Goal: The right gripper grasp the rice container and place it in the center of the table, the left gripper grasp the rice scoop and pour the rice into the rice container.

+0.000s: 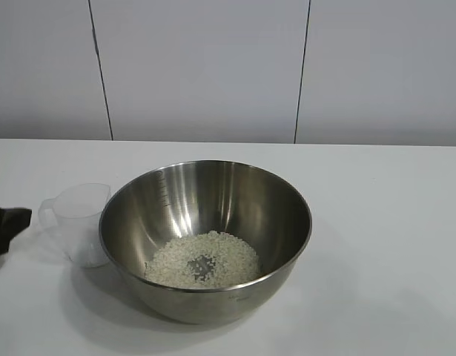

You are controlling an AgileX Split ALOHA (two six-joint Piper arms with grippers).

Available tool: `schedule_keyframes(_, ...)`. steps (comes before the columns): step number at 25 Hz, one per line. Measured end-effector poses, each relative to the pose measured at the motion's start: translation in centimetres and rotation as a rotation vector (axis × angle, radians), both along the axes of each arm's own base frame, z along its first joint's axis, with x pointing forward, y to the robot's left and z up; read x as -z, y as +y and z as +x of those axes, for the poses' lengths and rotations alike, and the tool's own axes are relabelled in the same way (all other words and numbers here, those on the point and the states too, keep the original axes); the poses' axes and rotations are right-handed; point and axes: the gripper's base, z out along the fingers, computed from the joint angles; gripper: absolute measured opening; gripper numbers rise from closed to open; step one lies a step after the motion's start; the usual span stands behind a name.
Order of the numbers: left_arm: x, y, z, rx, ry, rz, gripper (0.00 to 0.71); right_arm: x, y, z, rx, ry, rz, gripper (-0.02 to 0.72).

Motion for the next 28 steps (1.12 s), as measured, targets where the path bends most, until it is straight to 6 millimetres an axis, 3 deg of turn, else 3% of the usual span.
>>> schedule_keyframes(3,-2.0,0.3,0.5,-0.038,0.008,0.016,0.627,0.0,0.0,0.0,0.0,0.0,0.0,0.567)
schedule_keyframes(7,-6.5,0.0,1.8,-0.036,0.071,0.016,0.627,0.0,0.0,0.0,0.0,0.0,0.0,0.567)
schedule_keyframes(12,-14.1,-0.7,4.7,0.002,0.332,0.04,0.627,0.0,0.0,0.0,0.0,0.0,0.0,0.567)
schedule_keyframes(15,-18.0,0.1,6.3,-0.016,0.469,0.05,0.627,0.0,0.0,0.0,0.0,0.0,0.0,0.567)
schedule_keyframes(18,-20.9,2.4,7.6,-0.086,0.529,0.036,0.627,0.0,0.0,0.0,0.0,0.0,0.0,0.567)
schedule_keyframes(21,-23.1,6.4,7.9,-0.212,0.543,0.0,0.627,0.0,0.0,0.0,0.0,0.0,0.0,0.567)
schedule_keyframes(24,-24.5,11.5,7.1,-0.368,0.528,-0.038,0.627,0.0,0.0,0.0,0.0,0.0,0.0,0.567)
schedule_keyframes(28,-25.2,16.5,5.0,-0.526,0.521,-0.129,0.627,0.0,0.0,0.0,0.0,0.0,0.0,0.567)
